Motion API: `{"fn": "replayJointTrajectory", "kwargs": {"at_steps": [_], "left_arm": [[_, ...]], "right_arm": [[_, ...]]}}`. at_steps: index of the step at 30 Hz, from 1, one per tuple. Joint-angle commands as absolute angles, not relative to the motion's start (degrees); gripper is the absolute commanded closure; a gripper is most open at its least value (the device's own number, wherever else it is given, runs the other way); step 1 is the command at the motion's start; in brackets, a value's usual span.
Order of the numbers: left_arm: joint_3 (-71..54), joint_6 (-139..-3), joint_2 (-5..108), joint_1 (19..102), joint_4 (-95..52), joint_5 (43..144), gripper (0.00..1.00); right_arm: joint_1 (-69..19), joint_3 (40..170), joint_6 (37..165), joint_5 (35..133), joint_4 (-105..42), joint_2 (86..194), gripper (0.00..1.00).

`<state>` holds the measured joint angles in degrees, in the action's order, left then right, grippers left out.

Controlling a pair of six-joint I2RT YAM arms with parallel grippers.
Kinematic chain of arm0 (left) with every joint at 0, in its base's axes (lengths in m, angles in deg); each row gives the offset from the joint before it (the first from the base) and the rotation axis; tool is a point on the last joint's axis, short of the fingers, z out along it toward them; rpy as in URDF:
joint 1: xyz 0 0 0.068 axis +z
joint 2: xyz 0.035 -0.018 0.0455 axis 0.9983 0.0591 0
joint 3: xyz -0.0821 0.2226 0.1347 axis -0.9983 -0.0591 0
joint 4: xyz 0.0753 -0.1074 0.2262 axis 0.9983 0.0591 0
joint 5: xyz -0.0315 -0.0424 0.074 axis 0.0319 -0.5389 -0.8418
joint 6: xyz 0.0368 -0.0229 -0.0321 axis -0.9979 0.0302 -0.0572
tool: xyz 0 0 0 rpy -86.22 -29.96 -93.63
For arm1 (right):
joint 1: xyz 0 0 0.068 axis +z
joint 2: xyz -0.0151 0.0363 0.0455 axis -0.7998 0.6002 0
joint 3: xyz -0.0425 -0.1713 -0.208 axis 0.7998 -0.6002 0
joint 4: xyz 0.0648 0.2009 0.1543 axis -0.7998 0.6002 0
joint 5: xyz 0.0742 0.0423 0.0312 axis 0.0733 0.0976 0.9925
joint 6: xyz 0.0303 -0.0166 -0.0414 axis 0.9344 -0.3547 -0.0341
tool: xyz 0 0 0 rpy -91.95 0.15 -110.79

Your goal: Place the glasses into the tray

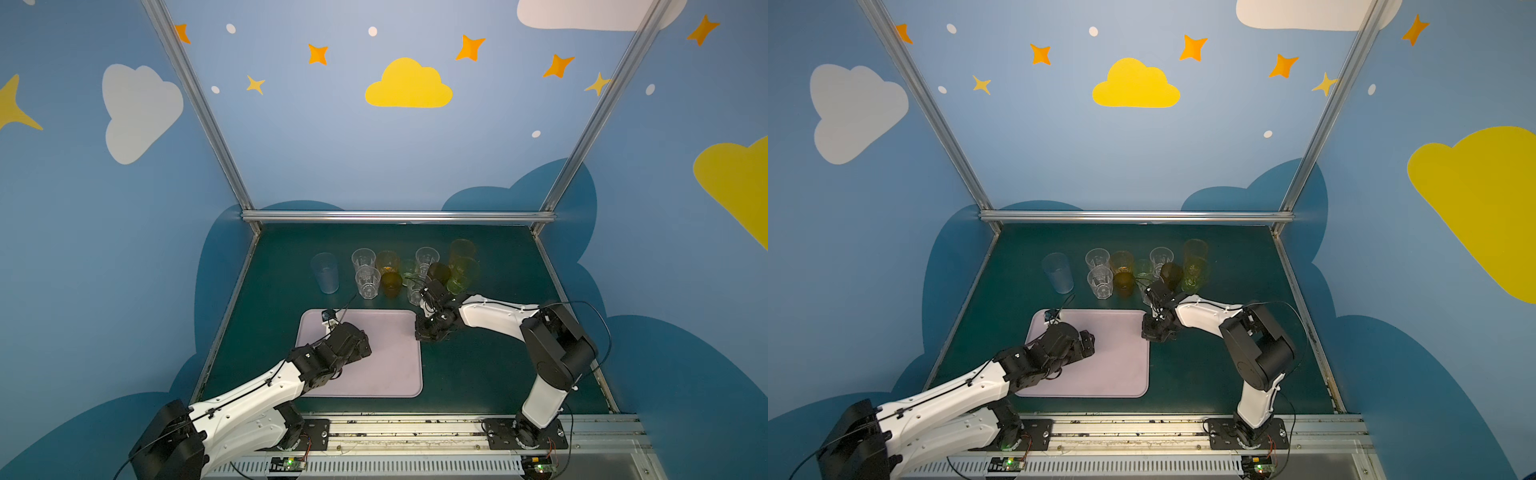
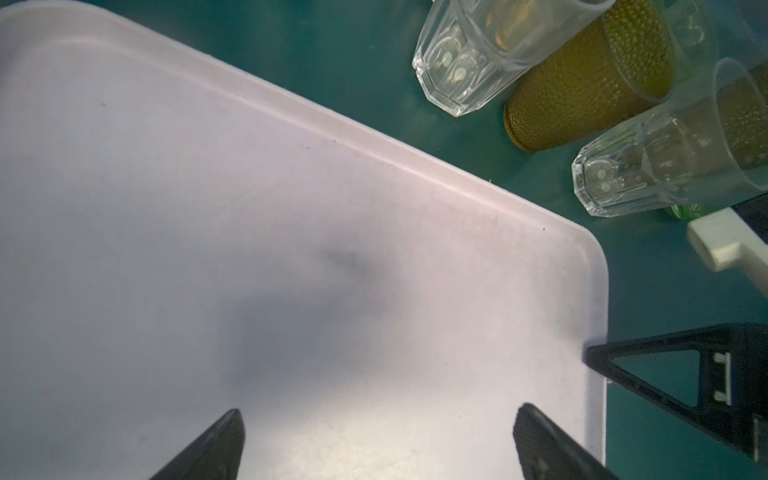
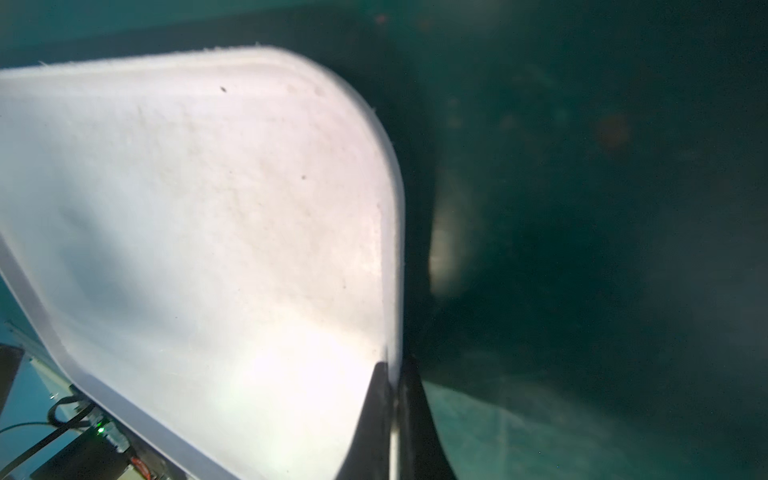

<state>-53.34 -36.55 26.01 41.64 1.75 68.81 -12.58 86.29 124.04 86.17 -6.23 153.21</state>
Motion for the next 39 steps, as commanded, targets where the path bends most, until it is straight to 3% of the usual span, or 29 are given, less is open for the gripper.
{"fn": "replayJointTrajectory", "kwargs": {"at_steps": [1,30,39], "left_arm": [[-52.61,-37.62,26.62,42.07,1.35,67.9,0.0],[-50.63,-39.67,31.82,42.54,-0.69,68.81,0.0],[-50.06,-39.59,33.05,42.9,-0.55,69.17,0.0]], "right_arm": [[-14.38,83.82,122.73,80.55,-0.45,152.93,1.0],[-22.28,79.03,111.32,74.73,4.76,146.18,1.0],[-23.67,79.29,108.78,68.6,7.68,145.23,0.98]]}}
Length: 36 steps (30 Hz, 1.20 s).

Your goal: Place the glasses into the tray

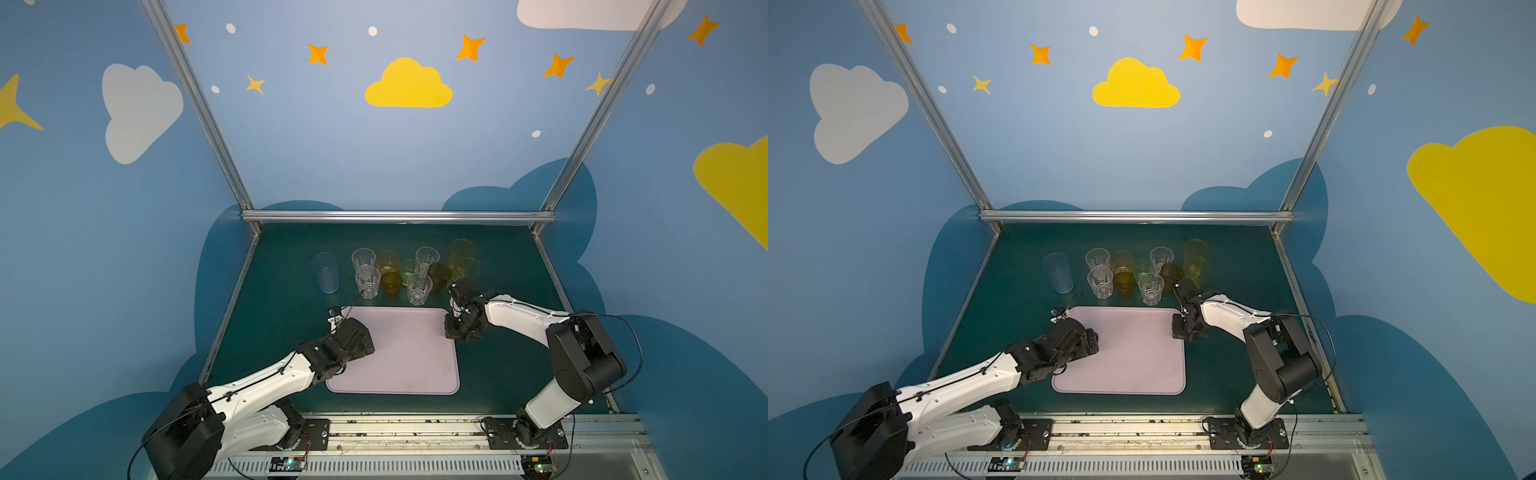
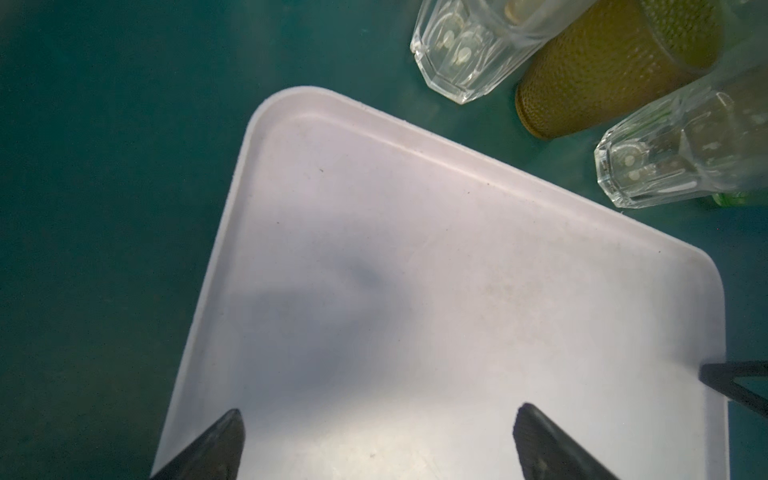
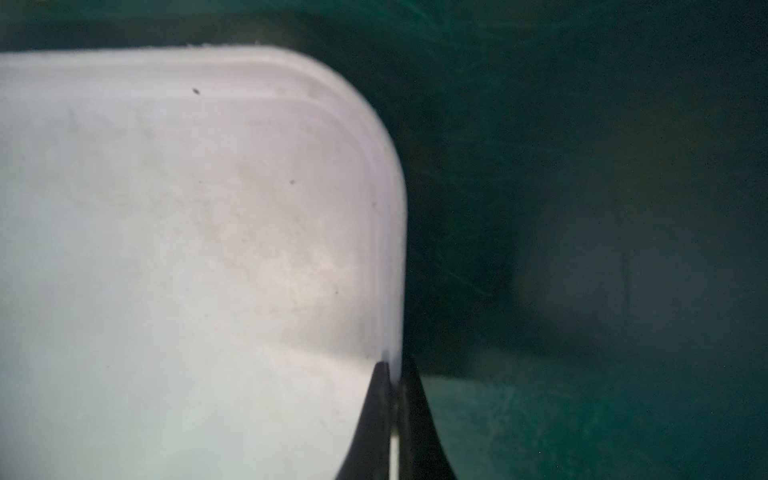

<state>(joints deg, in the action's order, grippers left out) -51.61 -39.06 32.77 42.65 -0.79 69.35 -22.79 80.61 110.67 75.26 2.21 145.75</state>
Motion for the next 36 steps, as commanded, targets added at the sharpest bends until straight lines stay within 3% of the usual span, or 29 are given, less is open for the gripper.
{"fn": "replayJointTrajectory", "kwargs": {"at_steps": [1,6,7,9,10,16,23,36], "left_arm": [[-50.06,-39.46,33.13,42.93,-0.56,69.16,0.0],[-47.86,-38.64,33.95,43.19,1.93,69.64,0.0],[-47.33,-38.94,34.1,43.2,2.38,69.53,0.0],[-46.8,-39.4,34.33,43.37,2.9,68.99,0.0],[-46.64,-39.56,34.39,43.48,3.0,68.95,0.0],[-45.97,-40.65,33.85,44.92,2.24,71.61,0.0],[-43.89,-43.15,31.99,45.99,3.1,71.27,0.0],[-39.7,-47.05,22.26,50.83,7.48,69.08,0.0]], "right_arm": [[-23.8,79.2,108.7,68.69,7.71,144.73,0.98],[-23.84,80.08,109.08,69.99,9.36,142.71,0.93],[-23.84,79.96,109.42,69.96,9.46,142.09,0.87],[-23.84,79.69,109.92,69.83,9.52,140.65,0.6],[-23.83,79.64,110.26,69.85,9.71,139.91,0.52],[-23.84,79.64,110.77,69.45,11.2,134.84,0.28],[-23.91,78.1,112.14,72.92,10.58,126.58,0.14],[-23.85,72.59,119.19,88.49,2.76,112.93,0.14]]}}
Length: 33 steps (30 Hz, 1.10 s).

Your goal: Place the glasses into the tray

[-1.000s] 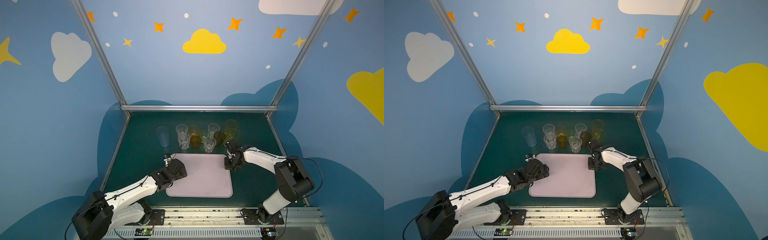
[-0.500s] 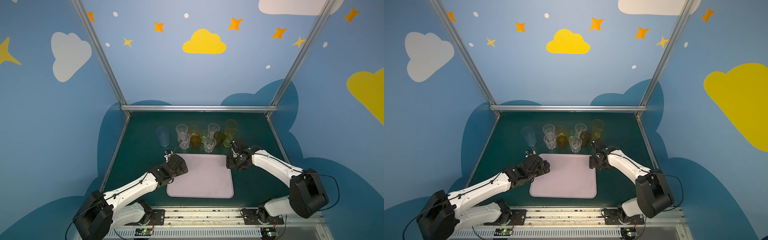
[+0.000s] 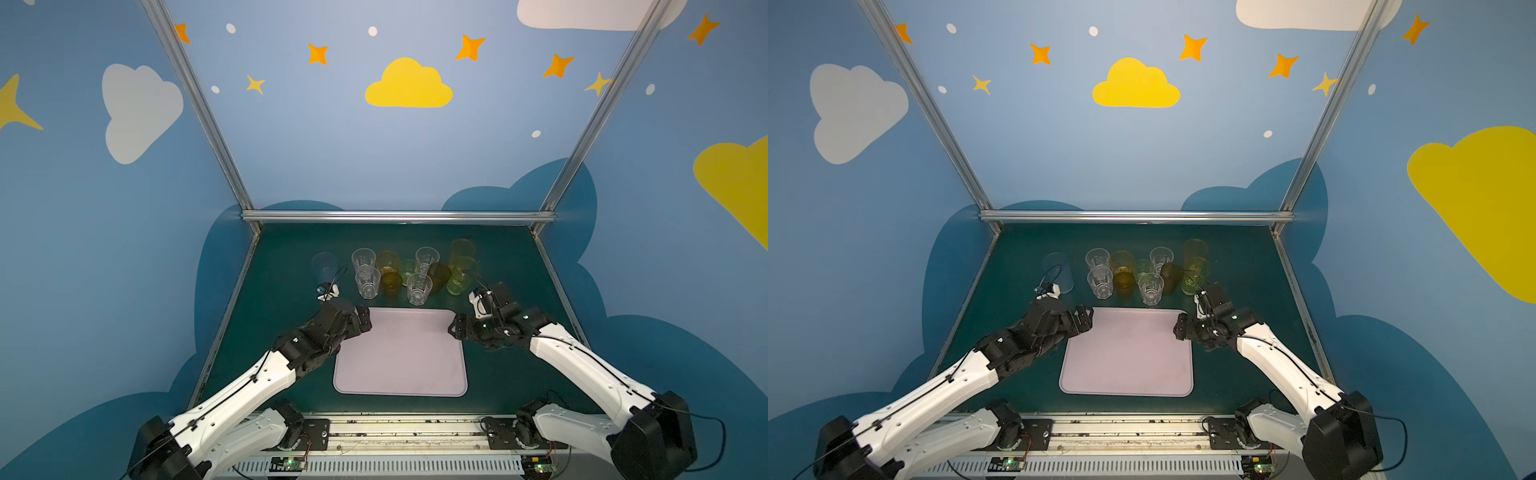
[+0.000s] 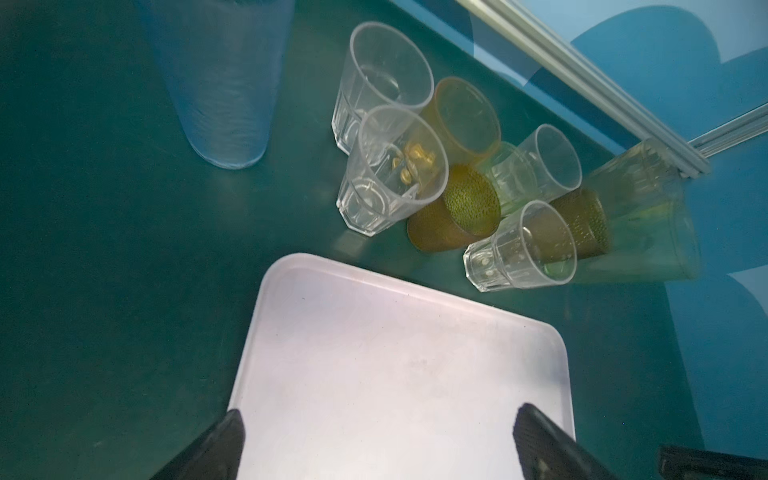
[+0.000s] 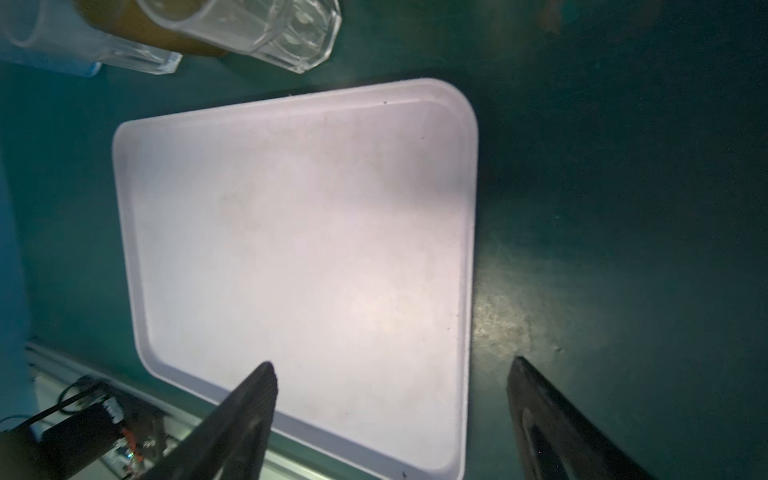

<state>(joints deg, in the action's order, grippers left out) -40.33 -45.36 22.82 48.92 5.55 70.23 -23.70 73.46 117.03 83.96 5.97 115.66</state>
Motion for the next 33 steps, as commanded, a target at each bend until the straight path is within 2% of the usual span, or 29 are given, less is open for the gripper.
{"fn": "replayJointTrajectory", "kwargs": {"at_steps": [1,10,18,21,25,27,30,33], "left_arm": [[-39.4,-47.25,22.33,51.62,7.71,69.67,0.0],[-36.61,-51.16,28.51,60.93,6.21,76.25,0.0],[-32.69,-51.37,36.41,62.53,1.71,79.57,0.06],[-30.52,-52.2,40.4,62.66,1.53,79.36,0.15],[-26.78,-52.31,45.97,63.08,2.42,78.82,0.36],[-25.28,-52.21,47.98,63.19,2.43,78.91,0.36],[-22.98,-52.52,50.97,63.23,2.16,79.01,0.44],[-19.99,-53.57,54.27,63.41,3.06,78.74,0.45]], "right_arm": [[-23.84,72.44,119.3,88.7,2.47,112.34,0.14],[-23.82,70.39,118.8,91.16,-1.23,108.09,0.14],[-23.92,68.49,119.58,90.33,-2.23,101.67,0.14],[-24.12,68.22,119.42,89.6,-1.6,100.87,0.14],[-25.74,69.24,121.63,89.29,1.98,101.37,0.14],[-26.39,69.36,122.04,90.05,2.32,101.32,0.14],[-26.71,68.84,121.98,90.53,1.08,100.64,0.14],[-26.81,69.07,120.99,88.24,1.15,99.86,0.14]]}}
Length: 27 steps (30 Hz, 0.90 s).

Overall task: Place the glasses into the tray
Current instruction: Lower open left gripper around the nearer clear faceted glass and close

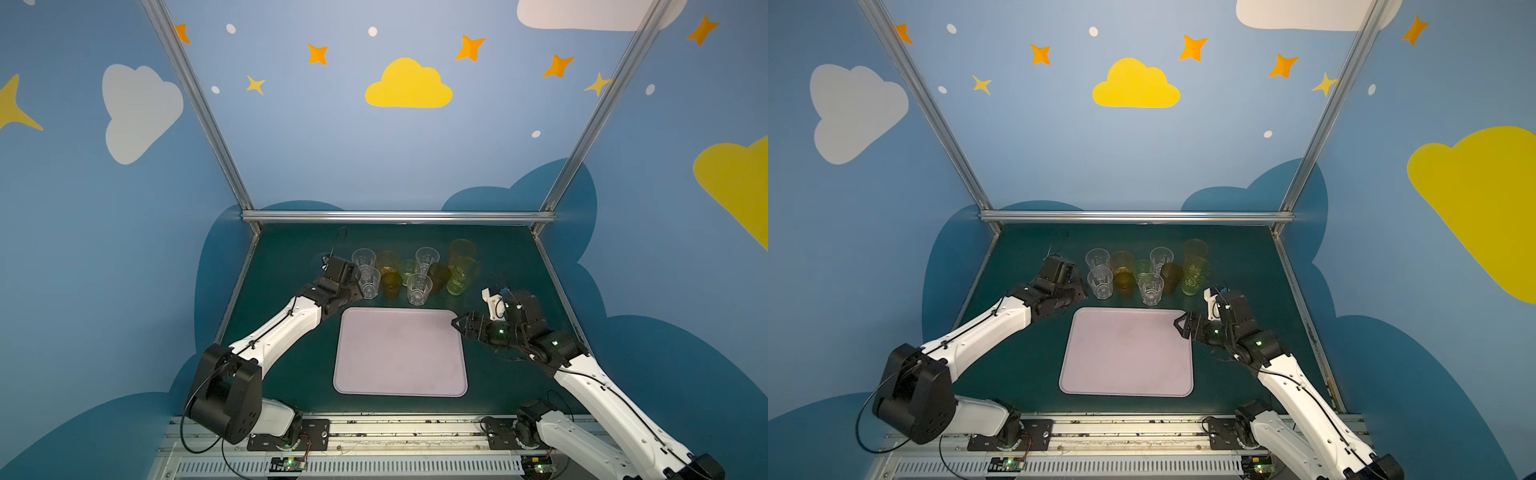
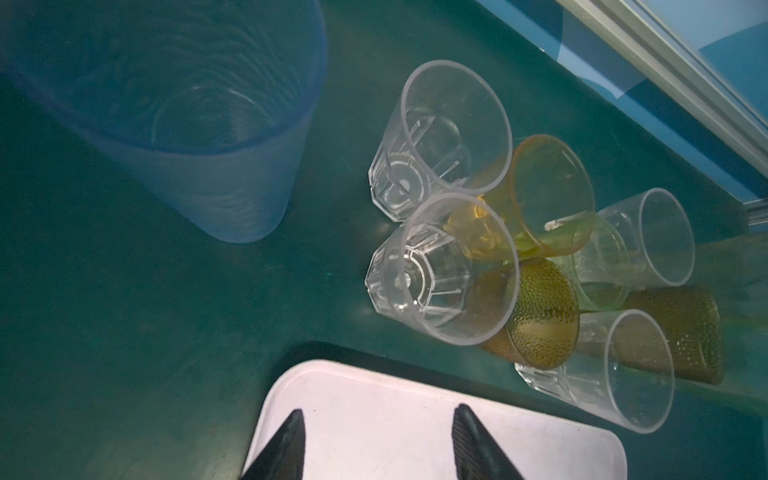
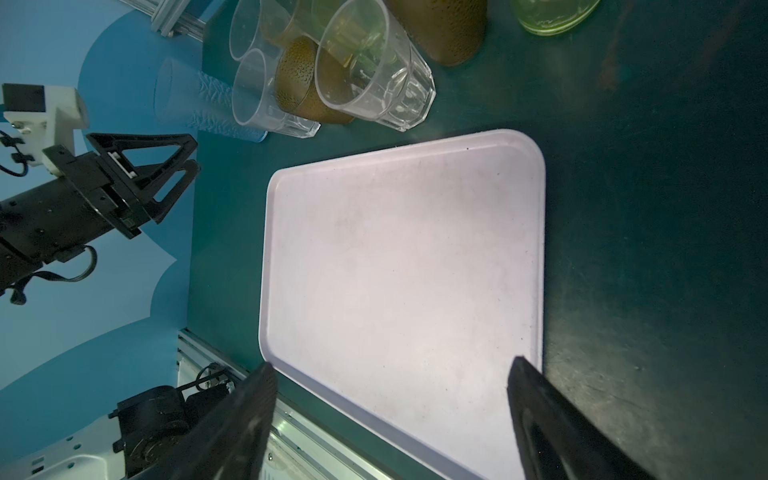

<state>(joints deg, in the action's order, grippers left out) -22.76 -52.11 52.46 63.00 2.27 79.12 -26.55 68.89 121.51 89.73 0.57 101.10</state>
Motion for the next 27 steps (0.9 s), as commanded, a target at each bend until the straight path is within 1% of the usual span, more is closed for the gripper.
{"fn": "replayJointTrajectory", "kwargs": {"at_steps": [1,4,5,6,9,10,15,16,25,27], "left_arm": [[-18.86,-53.99,55.39,63.53,3.68,78.44,0.46],[-15.9,-54.77,58.59,63.93,4.86,78.29,0.5],[-15.1,-54.98,59.62,64.14,5.09,78.44,0.54],[-14.39,-55.05,60.44,64.2,5.43,78.68,0.57],[-12.26,-55.56,62.88,64.65,6.74,79.22,0.59],[-11.72,-55.84,63.63,64.74,7.07,79.21,0.62],[-10.17,-56.39,66.18,65.08,7.96,79.26,0.63],[-9.92,-56.51,66.68,65.1,8.03,79.33,0.65],[-8.23,-57.08,69.63,65.46,8.37,79.31,0.65],[-8.05,-57.25,69.95,65.57,8.36,79.48,0.67]], "right_arm": [[-26.77,69.22,120.51,86.95,1.35,99.6,0.14],[-26.81,69.27,119.94,83.27,1.84,98.81,0.14],[-26.79,69.19,119.86,82.46,1.87,98.76,0.14],[-26.75,69.18,119.69,81.99,1.74,98.69,0.14],[-26.76,69.09,119.23,81.44,1.4,99.17,0.14],[-26.75,69.05,119.05,81.35,1.48,99.62,0.14],[-26.77,69.33,119.06,81.9,1.47,101.95,0.14],[-26.76,69.45,119.06,81.93,1.42,102.48,0.14],[-26.84,69.33,119.11,82.24,1.31,103.51,0.14],[-26.85,69.05,119.2,82.09,1.32,103.38,0.14]]}}
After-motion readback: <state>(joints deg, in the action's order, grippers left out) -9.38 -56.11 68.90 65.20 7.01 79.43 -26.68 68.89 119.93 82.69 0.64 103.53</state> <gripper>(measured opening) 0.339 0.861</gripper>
